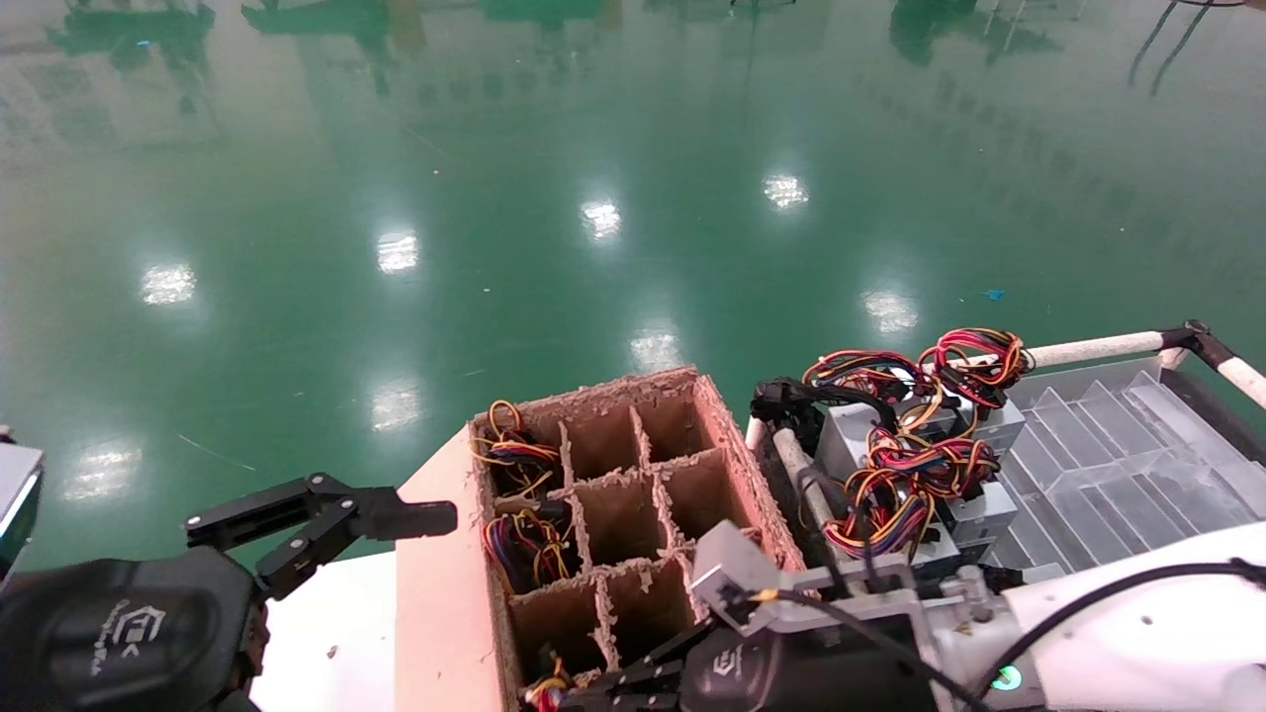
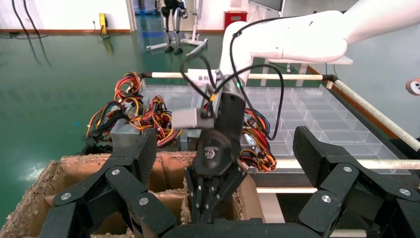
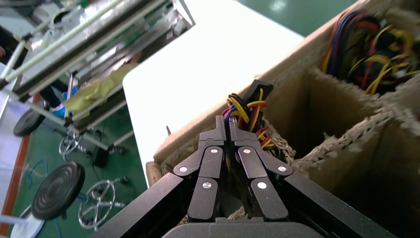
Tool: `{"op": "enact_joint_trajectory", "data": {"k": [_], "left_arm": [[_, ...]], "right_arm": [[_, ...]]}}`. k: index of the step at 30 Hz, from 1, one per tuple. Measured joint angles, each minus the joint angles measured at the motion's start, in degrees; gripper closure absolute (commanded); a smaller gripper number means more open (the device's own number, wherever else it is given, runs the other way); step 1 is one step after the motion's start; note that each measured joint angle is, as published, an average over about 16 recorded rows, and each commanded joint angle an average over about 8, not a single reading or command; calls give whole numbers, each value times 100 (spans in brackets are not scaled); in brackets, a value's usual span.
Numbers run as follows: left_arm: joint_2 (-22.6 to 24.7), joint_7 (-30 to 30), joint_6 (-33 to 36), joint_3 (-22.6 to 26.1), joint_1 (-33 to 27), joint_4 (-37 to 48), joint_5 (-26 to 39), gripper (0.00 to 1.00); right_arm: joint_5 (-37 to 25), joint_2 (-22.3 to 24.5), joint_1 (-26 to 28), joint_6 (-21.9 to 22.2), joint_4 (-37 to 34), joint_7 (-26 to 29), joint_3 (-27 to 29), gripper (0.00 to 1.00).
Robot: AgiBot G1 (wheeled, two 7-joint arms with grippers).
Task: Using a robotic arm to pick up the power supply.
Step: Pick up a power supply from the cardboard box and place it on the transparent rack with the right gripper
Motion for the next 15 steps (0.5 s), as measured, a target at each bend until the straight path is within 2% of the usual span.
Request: {"op": "enact_joint_trajectory", "data": {"k": [15], "left_arm": [[-1, 2, -1, 3, -1, 0, -2, 15]], "right_arm": [[1211, 553, -253, -303, 245, -248, 713, 100]]}}
